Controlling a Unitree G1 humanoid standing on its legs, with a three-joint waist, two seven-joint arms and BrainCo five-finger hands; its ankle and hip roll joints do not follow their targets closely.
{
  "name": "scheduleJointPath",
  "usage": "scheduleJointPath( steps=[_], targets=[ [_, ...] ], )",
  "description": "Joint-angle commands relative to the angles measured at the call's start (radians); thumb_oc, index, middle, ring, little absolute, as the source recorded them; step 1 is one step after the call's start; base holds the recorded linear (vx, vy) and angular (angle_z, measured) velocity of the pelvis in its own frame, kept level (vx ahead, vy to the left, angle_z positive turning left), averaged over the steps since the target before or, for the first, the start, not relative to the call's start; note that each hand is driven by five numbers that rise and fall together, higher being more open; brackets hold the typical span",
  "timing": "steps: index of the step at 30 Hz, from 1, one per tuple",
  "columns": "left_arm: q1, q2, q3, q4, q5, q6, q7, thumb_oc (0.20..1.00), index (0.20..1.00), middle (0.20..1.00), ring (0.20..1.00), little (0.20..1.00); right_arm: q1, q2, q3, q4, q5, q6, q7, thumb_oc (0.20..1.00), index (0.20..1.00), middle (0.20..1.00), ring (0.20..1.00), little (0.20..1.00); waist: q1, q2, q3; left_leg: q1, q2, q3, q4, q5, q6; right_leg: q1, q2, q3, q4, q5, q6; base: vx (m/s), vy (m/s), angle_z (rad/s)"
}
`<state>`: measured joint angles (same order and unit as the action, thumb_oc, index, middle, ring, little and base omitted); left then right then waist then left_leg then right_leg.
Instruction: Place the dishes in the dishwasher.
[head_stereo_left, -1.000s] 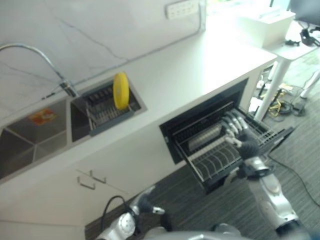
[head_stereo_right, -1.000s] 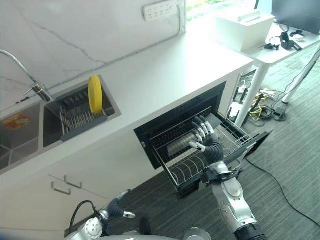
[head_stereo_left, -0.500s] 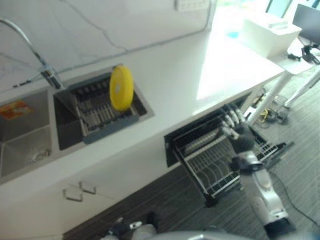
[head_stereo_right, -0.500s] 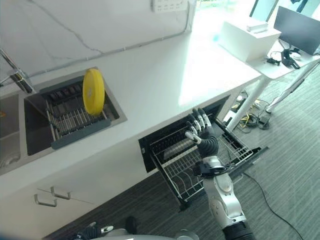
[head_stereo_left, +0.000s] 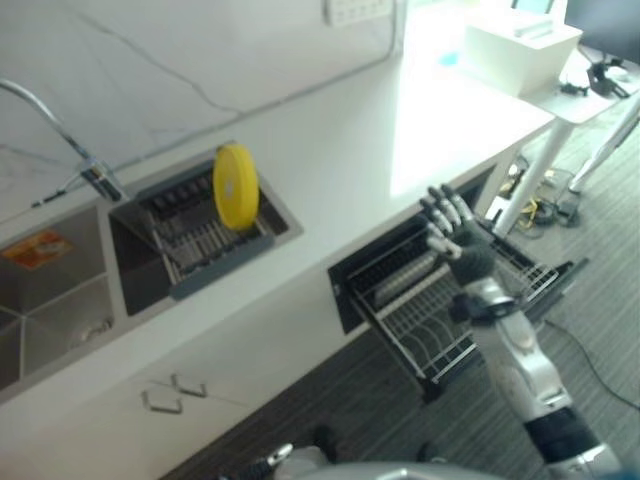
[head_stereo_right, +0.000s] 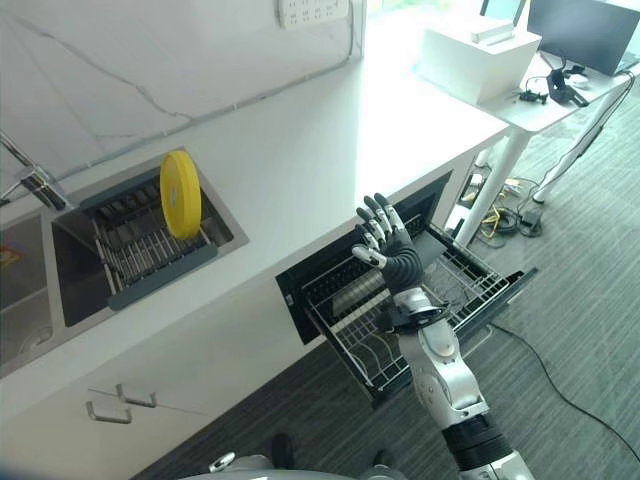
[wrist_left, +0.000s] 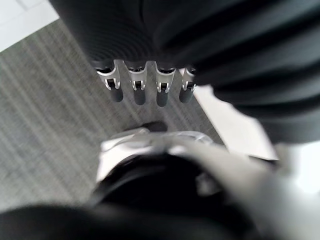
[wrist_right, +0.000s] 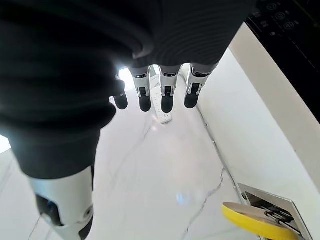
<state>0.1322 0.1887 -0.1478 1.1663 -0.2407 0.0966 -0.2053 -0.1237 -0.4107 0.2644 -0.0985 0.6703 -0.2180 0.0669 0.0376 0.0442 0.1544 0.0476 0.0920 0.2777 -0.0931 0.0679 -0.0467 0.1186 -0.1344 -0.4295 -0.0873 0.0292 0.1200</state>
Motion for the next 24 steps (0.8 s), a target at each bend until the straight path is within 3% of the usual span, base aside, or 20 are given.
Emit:
scheduleJointPath(
  steps=[1, 5, 14, 24],
  targets=[
    [-0.004, 0.004, -0.025, 0.084, -0.048, 0.089, -0.027, 1.0, 1.0, 1.0, 1.0, 1.0, -0.051, 0.016, -0.014, -0.084, 0.016, -0.007, 0.038, 1.0, 1.0, 1.0, 1.0, 1.0, 0.038, -0.038, -0.036, -0.027, 0.008, -0.017, 0.02, -0.082, 0.001, -0.01, -0.072, -0.047, 0.131, -0.131, 0.04, 0.09, -0.009, 0.2],
    [0.007, -0.012, 0.005, 0.142, -0.04, 0.167, -0.057, 1.0, 1.0, 1.0, 1.0, 1.0, -0.175, 0.029, -0.013, -0.051, 0.043, 0.04, 0.004, 1.0, 1.0, 1.0, 1.0, 1.0, 0.079, -0.045, -0.048, -0.023, 0.007, -0.04, 0.015, -0.085, -0.013, 0.014, -0.076, -0.081, 0.086, -0.107, 0.044, 0.11, 0.003, 0.26],
    [0.024, 0.006, -0.023, 0.164, 0.04, 0.189, -0.079, 1.0, 1.0, 1.0, 1.0, 1.0, -0.389, 0.061, 0.031, 0.033, 0.029, 0.175, -0.048, 1.0, 1.0, 1.0, 1.0, 1.0, 0.148, -0.043, -0.048, -0.026, 0.006, -0.07, 0.013, -0.08, -0.025, 0.042, -0.084, -0.122, 0.074, -0.106, 0.046, 0.11, 0.054, 0.16],
    [0.044, 0.049, -0.042, 0.139, 0.08, 0.184, -0.11, 1.0, 1.0, 1.0, 1.0, 1.0, -0.598, 0.064, -0.01, 0.205, 0.049, 0.162, -0.112, 1.0, 1.0, 1.0, 1.0, 1.0, 0.22, -0.05, -0.041, -0.042, -0.004, -0.111, 0.014, -0.072, -0.021, 0.068, -0.097, -0.16, 0.093, -0.119, 0.053, 0.09, 0.06, 0.12]
  ],
)
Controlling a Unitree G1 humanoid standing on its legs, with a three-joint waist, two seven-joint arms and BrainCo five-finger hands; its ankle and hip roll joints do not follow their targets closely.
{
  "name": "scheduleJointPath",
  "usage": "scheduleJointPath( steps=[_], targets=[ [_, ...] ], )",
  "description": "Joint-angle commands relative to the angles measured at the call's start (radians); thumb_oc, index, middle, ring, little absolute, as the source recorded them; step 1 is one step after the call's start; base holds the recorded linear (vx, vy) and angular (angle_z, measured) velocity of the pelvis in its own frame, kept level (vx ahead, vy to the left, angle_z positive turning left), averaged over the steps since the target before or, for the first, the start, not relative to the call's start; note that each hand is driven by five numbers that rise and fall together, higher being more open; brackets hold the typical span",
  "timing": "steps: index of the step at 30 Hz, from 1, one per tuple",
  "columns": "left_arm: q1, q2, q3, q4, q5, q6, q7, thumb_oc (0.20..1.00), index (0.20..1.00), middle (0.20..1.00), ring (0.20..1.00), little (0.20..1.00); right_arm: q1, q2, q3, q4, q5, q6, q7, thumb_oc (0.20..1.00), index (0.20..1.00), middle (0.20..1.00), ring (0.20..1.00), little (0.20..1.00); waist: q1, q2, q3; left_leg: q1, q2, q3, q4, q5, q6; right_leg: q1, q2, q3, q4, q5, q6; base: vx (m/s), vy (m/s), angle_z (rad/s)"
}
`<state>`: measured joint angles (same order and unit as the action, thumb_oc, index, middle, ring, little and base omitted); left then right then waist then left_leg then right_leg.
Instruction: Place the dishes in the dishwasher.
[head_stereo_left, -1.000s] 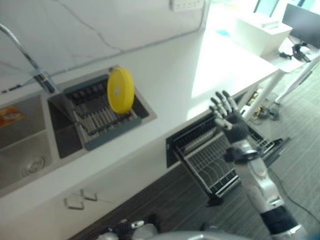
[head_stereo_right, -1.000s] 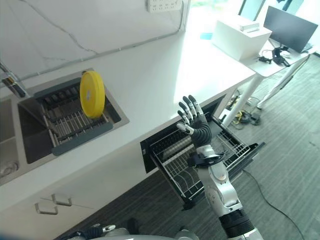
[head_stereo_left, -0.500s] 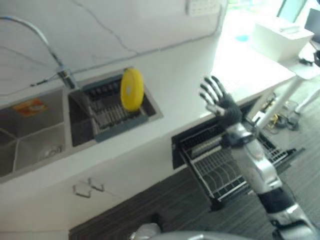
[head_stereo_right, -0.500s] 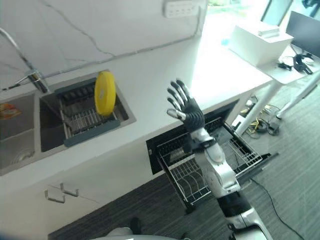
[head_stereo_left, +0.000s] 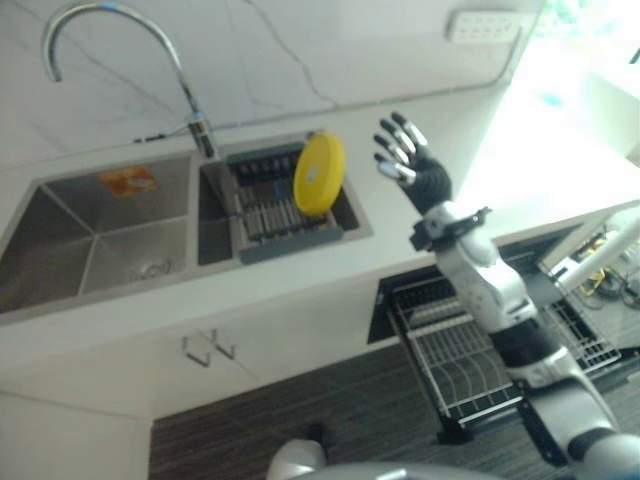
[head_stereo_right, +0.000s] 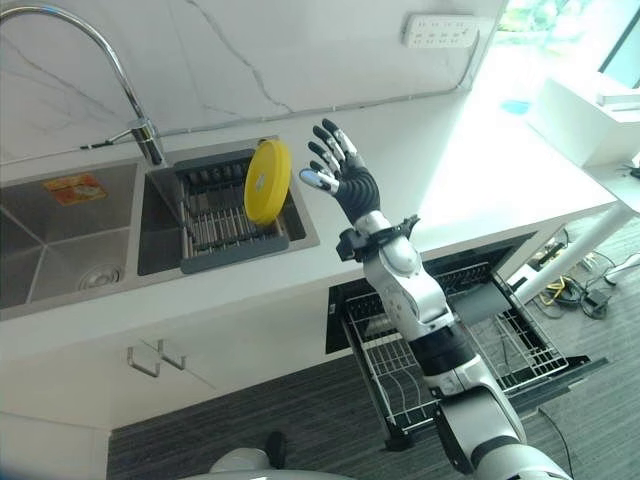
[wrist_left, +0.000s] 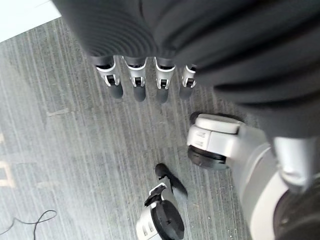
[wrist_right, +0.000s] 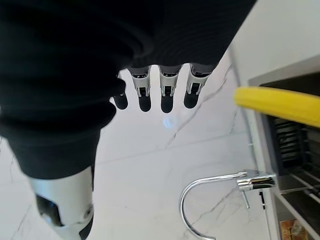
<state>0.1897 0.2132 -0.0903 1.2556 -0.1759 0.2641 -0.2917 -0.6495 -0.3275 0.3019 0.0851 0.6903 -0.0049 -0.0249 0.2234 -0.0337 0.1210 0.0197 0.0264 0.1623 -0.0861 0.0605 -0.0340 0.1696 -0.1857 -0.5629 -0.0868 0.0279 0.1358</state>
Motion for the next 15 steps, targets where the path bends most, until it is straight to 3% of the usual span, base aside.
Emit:
scheduleJointPath(
  steps=[1, 5, 15],
  targets=[
    [-0.013, 0.027, -0.1, 0.046, 0.022, 0.016, -0.024, 1.0, 1.0, 1.0, 1.0, 1.0, -0.093, -0.025, -0.059, 0.045, 0.034, -0.05, -0.022, 1.0, 1.0, 1.0, 1.0, 1.0, 0.041, 0.027, -0.007, -0.015, 0.06, -0.001, 0.007, -0.064, -0.033, 0.021, -0.045, -0.029, 0.095, -0.119, 0.037, 0.06, 0.038, 0.22],
    [-0.006, 0.045, -0.116, 0.044, 0.028, 0.009, -0.03, 1.0, 1.0, 1.0, 1.0, 1.0, -0.193, -0.087, -0.095, 0.169, 0.055, -0.06, -0.03, 1.0, 1.0, 1.0, 1.0, 1.0, 0.076, 0.028, -0.004, -0.021, 0.051, -0.029, 0.008, -0.06, -0.031, 0.036, -0.049, -0.042, 0.11, -0.131, 0.038, 0.08, 0.052, 0.33],
    [0.014, 0.074, -0.129, 0.04, 0.072, 0.01, -0.04, 1.0, 1.0, 1.0, 1.0, 1.0, -0.27, -0.165, -0.144, 0.335, 0.029, -0.119, -0.075, 1.0, 1.0, 1.0, 1.0, 1.0, 0.106, 0.039, -0.011, -0.021, 0.031, -0.047, 0.007, -0.057, -0.02, 0.054, -0.054, -0.06, 0.144, -0.152, 0.031, 0.09, 0.061, 0.22]
  ],
)
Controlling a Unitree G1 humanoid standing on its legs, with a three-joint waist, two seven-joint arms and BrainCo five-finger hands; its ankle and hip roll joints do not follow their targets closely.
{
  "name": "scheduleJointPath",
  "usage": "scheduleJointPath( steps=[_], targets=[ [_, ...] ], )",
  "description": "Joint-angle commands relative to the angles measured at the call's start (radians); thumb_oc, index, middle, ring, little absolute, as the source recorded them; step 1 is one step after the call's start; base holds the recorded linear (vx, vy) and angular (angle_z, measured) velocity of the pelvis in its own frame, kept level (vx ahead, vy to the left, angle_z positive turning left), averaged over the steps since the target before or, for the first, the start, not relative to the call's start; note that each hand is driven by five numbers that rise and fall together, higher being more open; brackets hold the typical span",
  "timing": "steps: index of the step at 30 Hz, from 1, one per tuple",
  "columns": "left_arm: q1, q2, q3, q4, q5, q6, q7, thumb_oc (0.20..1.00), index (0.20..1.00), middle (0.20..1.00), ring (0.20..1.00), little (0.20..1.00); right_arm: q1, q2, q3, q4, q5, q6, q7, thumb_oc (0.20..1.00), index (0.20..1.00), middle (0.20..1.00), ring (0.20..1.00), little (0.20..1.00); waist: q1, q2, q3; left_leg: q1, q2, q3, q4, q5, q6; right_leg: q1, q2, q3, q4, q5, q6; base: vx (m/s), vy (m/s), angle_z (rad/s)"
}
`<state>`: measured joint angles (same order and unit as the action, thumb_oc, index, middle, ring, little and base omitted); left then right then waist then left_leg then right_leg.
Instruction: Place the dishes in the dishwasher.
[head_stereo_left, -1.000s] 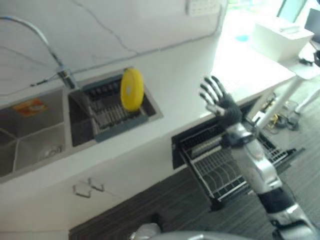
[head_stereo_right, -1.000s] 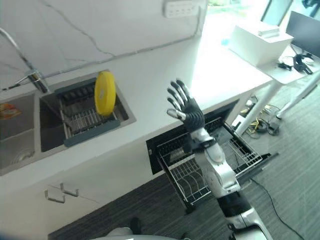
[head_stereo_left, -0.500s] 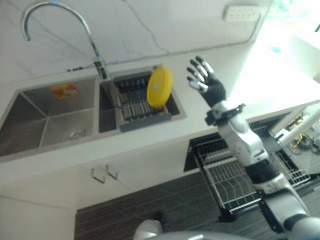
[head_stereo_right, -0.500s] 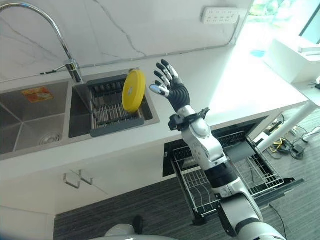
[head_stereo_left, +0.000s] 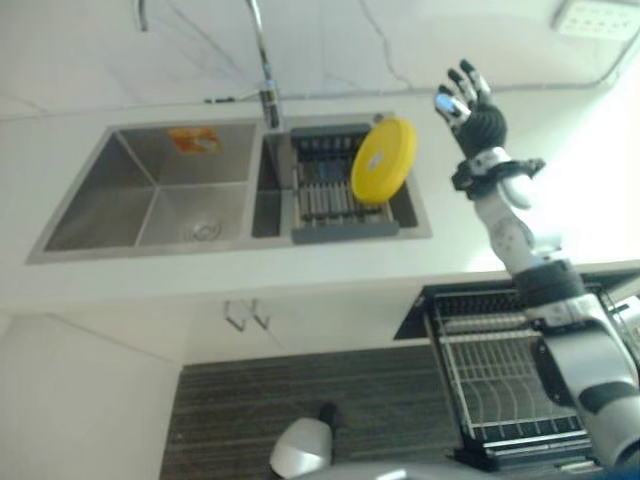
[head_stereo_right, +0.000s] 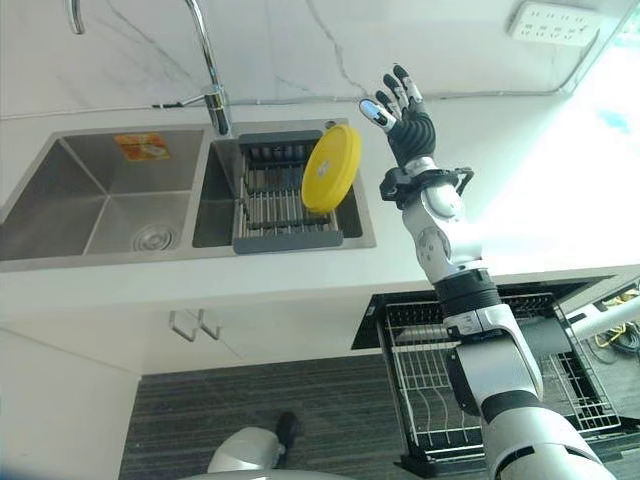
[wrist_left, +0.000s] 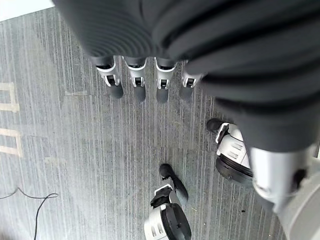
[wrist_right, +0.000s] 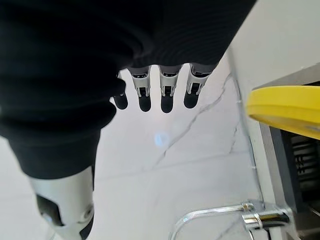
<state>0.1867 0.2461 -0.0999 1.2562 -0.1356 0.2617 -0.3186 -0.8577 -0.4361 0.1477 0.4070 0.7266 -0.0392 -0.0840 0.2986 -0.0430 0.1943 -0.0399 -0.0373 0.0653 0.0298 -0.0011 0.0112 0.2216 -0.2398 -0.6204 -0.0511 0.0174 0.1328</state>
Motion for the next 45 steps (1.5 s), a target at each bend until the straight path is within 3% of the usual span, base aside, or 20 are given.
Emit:
scheduleJointPath(
  steps=[1, 17, 45],
  targets=[
    [0.015, 0.047, -0.127, 0.032, 0.028, 0.018, -0.019, 1.0, 1.0, 1.0, 1.0, 1.0, -0.082, -0.075, 0.008, 0.045, -0.011, -0.089, -0.029, 1.0, 1.0, 1.0, 1.0, 1.0, 0.037, 0.051, -0.082, 0.036, 0.091, 0.045, -0.109, 0.005, -0.063, 0.0, -0.005, -0.008, 0.115, -0.143, 0.034, 0.07, 0.05, 0.15],
    [0.01, 0.047, -0.167, 0.003, 0.018, 0.016, -0.005, 1.0, 1.0, 1.0, 1.0, 1.0, -0.137, -0.117, -0.022, 0.18, -0.001, -0.1, -0.041, 1.0, 1.0, 1.0, 1.0, 1.0, 0.051, 0.093, -0.022, -0.005, 0.076, -0.005, -0.102, 0.019, -0.058, -0.053, -0.036, 0.014, 0.172, -0.162, 0.025, 0.02, 0.011, 0.09],
    [-0.014, 0.032, -0.177, -0.018, -0.004, 0.016, 0.008, 1.0, 1.0, 1.0, 1.0, 1.0, -0.105, -0.006, 0.008, 0.201, -0.032, -0.095, -0.002, 1.0, 1.0, 1.0, 1.0, 1.0, 0.034, 0.147, 0.068, -0.069, 0.072, 0.0, -0.052, 0.031, -0.064, -0.099, -0.076, 0.041, 0.215, -0.164, 0.018, 0.0, -0.002, -0.03]
  ],
)
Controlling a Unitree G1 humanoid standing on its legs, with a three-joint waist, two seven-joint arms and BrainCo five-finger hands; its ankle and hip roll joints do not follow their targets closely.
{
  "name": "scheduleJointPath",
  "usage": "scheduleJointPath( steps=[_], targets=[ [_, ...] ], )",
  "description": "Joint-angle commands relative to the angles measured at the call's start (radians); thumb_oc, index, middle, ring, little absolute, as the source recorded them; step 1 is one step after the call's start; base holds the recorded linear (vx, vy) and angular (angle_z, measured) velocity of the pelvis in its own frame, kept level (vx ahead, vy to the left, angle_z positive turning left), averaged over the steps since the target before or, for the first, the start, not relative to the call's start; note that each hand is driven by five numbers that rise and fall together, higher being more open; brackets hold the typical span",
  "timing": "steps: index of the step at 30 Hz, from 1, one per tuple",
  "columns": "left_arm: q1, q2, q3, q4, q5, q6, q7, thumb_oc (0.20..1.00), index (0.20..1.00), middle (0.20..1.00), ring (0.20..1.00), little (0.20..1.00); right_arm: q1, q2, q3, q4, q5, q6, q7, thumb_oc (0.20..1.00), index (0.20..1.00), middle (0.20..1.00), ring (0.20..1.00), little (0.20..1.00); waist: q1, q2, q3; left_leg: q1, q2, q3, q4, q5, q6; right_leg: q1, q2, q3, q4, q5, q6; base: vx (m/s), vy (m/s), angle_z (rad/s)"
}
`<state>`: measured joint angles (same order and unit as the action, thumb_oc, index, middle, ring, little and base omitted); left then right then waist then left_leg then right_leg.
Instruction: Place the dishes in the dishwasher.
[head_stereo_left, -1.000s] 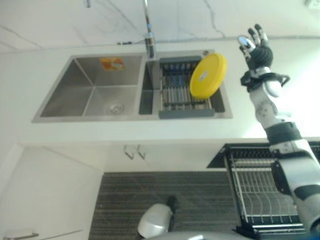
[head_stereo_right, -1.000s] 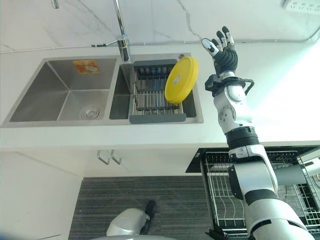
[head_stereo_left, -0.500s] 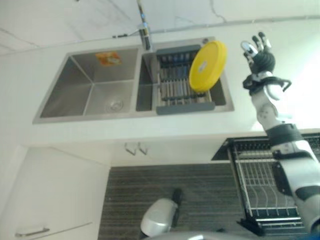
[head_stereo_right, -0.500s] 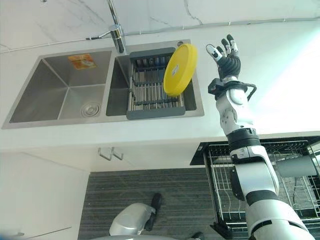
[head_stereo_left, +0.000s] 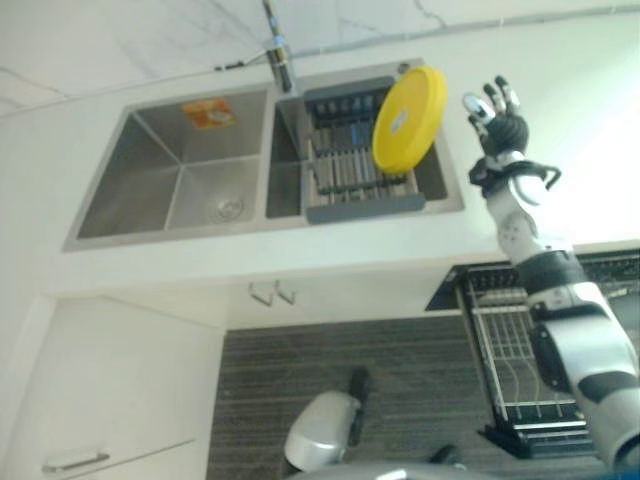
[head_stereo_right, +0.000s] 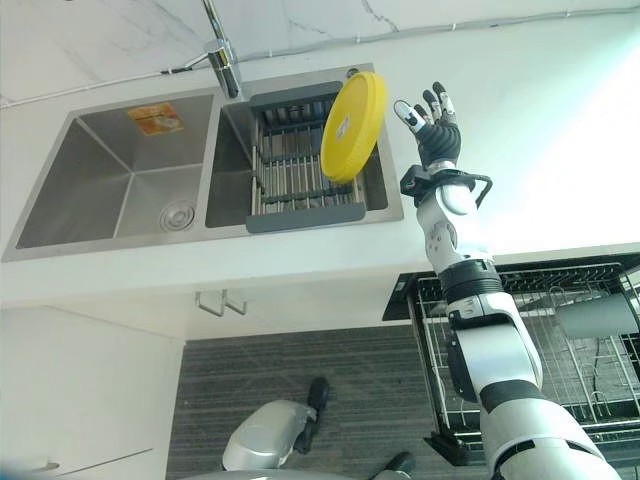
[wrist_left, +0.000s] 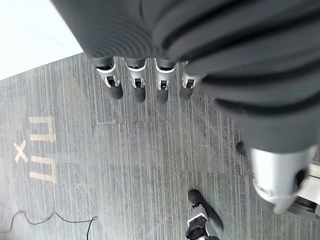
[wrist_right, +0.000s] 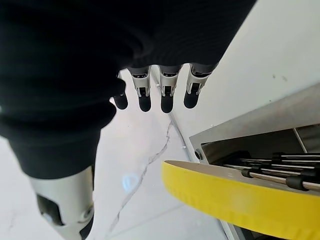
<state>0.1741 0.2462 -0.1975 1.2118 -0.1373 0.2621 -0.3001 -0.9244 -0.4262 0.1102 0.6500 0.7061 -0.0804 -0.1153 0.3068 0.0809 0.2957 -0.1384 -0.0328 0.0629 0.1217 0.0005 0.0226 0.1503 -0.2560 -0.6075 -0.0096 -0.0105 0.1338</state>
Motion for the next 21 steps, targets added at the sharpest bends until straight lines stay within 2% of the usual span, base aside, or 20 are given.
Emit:
scheduleJointPath(
  steps=[1, 21],
  targets=[
    [-0.004, 0.032, -0.082, 0.024, -0.009, 0.02, -0.012, 1.0, 1.0, 1.0, 1.0, 1.0, -0.041, -0.012, 0.05, -0.039, -0.008, -0.051, 0.033, 1.0, 1.0, 1.0, 1.0, 1.0, 0.026, 0.025, -0.029, 0.027, 0.068, 0.003, -0.142, 0.03, -0.076, -0.029, -0.062, 0.028, 0.175, -0.136, 0.018, 0.0, 0.0, 0.0],
    [-0.028, 0.028, -0.096, 0.008, -0.03, 0.02, -0.011, 1.0, 1.0, 1.0, 1.0, 1.0, -0.059, 0.024, 0.084, -0.027, -0.006, -0.043, 0.065, 1.0, 1.0, 1.0, 1.0, 1.0, 0.033, 0.034, 0.017, -0.014, 0.071, 0.005, -0.11, 0.035, -0.079, -0.054, -0.078, 0.024, 0.198, -0.131, 0.017, 0.0, 0.002, 0.0]
  ],
)
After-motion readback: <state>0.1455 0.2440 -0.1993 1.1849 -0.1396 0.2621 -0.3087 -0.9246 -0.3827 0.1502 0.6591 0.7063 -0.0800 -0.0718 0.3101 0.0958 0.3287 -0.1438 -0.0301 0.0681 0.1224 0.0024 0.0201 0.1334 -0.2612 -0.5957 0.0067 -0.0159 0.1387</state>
